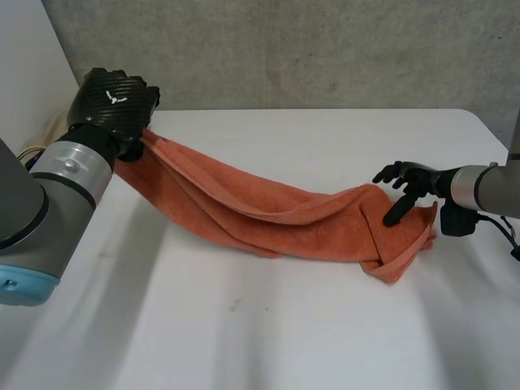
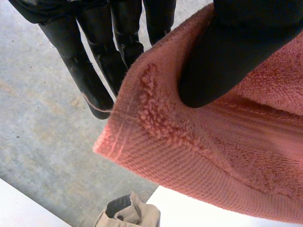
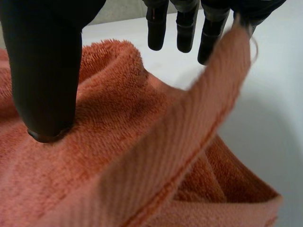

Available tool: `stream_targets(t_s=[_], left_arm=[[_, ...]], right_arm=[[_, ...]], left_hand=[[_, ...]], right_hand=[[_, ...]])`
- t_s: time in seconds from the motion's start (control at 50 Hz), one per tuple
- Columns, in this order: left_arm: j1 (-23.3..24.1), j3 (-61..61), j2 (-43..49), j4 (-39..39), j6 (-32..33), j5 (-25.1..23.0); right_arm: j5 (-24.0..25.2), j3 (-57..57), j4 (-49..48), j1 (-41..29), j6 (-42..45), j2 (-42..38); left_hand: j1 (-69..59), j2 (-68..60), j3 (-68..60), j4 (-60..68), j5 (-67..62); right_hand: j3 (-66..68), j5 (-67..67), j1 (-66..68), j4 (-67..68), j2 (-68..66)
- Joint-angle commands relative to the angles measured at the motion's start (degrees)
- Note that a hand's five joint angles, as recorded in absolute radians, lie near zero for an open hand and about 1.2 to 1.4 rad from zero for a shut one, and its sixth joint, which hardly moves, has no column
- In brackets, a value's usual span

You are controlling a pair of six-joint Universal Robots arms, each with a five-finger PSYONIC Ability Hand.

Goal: Fold the laundry.

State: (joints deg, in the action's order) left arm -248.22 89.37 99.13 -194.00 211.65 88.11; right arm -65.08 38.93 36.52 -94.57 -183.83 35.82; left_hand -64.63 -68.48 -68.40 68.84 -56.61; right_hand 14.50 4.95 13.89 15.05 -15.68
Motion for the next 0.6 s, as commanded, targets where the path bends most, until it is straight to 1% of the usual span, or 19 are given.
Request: stream_targets(t_s=[0.02,0.04,0.06,0.1,0.12,0.14,0.16,0.26,0.34,0.36,0.42,0.44,0.5,0.52,0.58,0.6], left_arm=[[0.1,1.2,-2.5,-0.1,0.0,-0.1],[0.1,1.3,-2.5,-0.1,0.0,-0.1],[0.1,1.3,-2.6,-0.1,0.0,-0.1],[0.1,1.4,-2.7,-0.1,0.0,-0.1],[0.1,1.4,-2.7,-0.1,0.0,-0.1],[0.0,1.4,-2.7,-0.2,0.1,-0.1],[-0.1,1.3,-2.7,-0.2,0.1,-0.1],[-0.9,0.6,-2.5,-0.8,0.1,-0.1],[-1.9,-0.3,-2.5,-0.8,0.1,-0.1],[-2.0,-0.6,-2.5,-0.8,0.1,-0.1],[-2.3,-1.7,-2.5,-0.8,0.1,0.0],[-2.3,-1.8,-2.5,-0.8,0.2,0.0],[-2.2,-2.2,-2.6,-0.7,0.3,0.0],[-2.1,-2.2,-2.6,-0.7,0.3,0.0],[-2.0,-2.1,-2.7,-0.1,0.3,0.0],[-2.0,-2.0,-2.6,0.0,0.3,0.0]], right_arm=[[-0.5,-3.2,-0.3,-0.2,0.1,-3.9],[-0.4,-3.4,-0.3,-0.2,0.1,-4.2],[-0.4,-3.9,-0.3,-0.2,0.2,-4.7],[-0.4,-4.3,-0.3,-0.3,0.4,-5.0],[-0.4,-4.4,-0.3,-0.3,0.5,-5.1],[-0.4,-4.6,-0.3,-0.3,0.7,-5.1],[-0.4,-4.7,-0.3,-0.2,0.9,-5.1],[-0.3,-6.7,-0.1,-0.2,2.0,-3.4],[-0.4,-8.5,0.0,-0.4,9.2,1.3],[-0.6,-8.1,0.0,-1.0,13.5,4.4],[-1.0,-6.7,0.0,-2.2,20.2,10.5],[-1.4,-4.9,0.0,-2.6,24.5,14.4],[-2.2,-1.2,0.2,-3.3,31.1,20.0],[-3.1,2.0,0.5,-3.5,35.6,23.3],[-4.6,7.6,1.8,-3.8,42.0,28.0],[-5.7,11.7,3.2,-3.9,46.2,31.0]], left_hand=[[-15.4,-11.5,-11.6,11.2,-13.4],[-15.4,-11.5,-11.6,11.2,-13.4],[-15.4,-11.5,-11.6,11.2,-13.4],[-15.4,-11.5,-11.6,11.2,-13.4],[-15.4,-11.5,-11.6,11.2,-13.4],[-15.4,-11.5,-11.6,11.2,-13.4],[-15.4,-11.5,-11.6,11.2,-13.4],[-15.4,-11.5,-11.6,11.2,-13.4],[-15.4,-11.5,-11.6,11.2,-13.4],[-15.4,-11.5,-11.6,11.2,-13.4],[-15.4,-11.5,-11.6,11.2,-13.4],[-15.4,-11.5,-11.6,11.2,-13.4],[-15.4,-11.5,-11.6,11.2,-13.4],[-15.4,-11.5,-11.6,11.2,-13.4],[-15.4,-11.5,-11.6,11.2,-13.4],[-15.4,-11.5,-11.6,11.2,-13.4]], right_hand=[[6.5,6.0,7.1,5.9,-5.3],[11.8,11.4,12.5,11.3,-10.7],[22.1,21.6,22.7,21.5,-20.9],[34.5,34.1,35.1,34.0,-33.4],[43.4,43.0,44.0,42.9,-42.3],[57.8,57.4,58.5,57.3,-56.7],[63.8,63.4,64.4,63.3,-62.6],[65.5,65.1,66.1,65.0,-64.3],[65.5,65.1,66.1,65.0,-64.3],[65.5,65.1,66.1,65.0,-64.3],[65.5,65.1,66.1,65.0,-64.3],[65.5,65.1,66.1,65.0,-64.3],[65.5,65.1,66.1,65.0,-64.3],[65.5,65.1,66.1,65.0,-64.3],[65.5,65.1,66.1,65.0,-64.3],[65.5,65.1,66.1,65.0,-64.3]])
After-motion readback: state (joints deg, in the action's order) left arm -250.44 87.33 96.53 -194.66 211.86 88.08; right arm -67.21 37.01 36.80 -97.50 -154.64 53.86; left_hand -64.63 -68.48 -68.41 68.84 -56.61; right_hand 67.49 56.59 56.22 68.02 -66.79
